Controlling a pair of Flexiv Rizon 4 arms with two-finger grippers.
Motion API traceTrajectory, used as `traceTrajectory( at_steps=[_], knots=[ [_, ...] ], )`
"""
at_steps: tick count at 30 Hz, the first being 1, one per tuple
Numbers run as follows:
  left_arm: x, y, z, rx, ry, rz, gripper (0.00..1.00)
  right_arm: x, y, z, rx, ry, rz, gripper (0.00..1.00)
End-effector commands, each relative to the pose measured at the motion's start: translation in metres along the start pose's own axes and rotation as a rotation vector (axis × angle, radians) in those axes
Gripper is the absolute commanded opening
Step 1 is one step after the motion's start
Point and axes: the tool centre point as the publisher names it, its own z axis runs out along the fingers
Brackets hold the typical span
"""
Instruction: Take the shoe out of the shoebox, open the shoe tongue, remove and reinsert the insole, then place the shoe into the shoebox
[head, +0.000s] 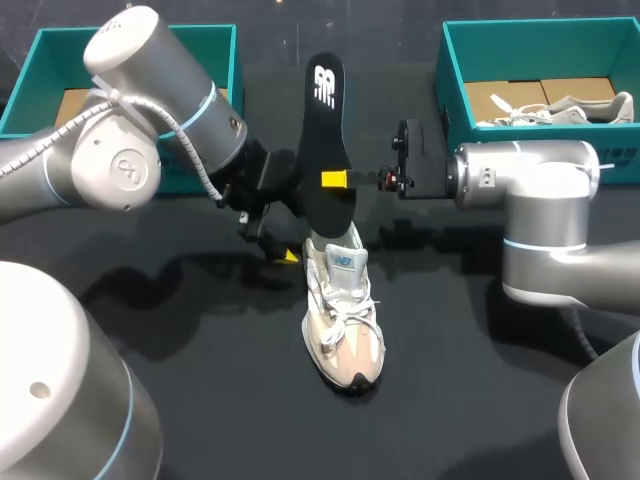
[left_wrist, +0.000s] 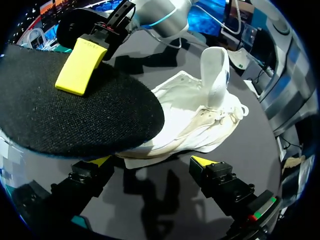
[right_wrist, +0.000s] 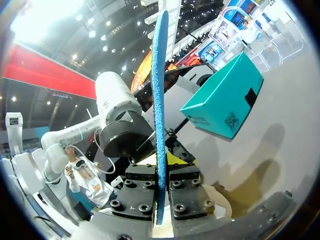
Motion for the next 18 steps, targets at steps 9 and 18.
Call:
traceTrajectory(
  at_steps=[9, 18],
  knots=[
    [-0.0024, -0.0013, 0.0017, 0.009, -0.012, 0.002, 1.00, -0.0014, -0.0010, -0.0015, -0.024, 0.006, -0.027, 0.00],
    [-0.0001, -0.0007, -0.0015, 0.024, -0.016, 0.009, 1.00, -0.0017, -0.0052, -0.0007, -0.043, 0.019, -0.071, 0.00]
  ],
)
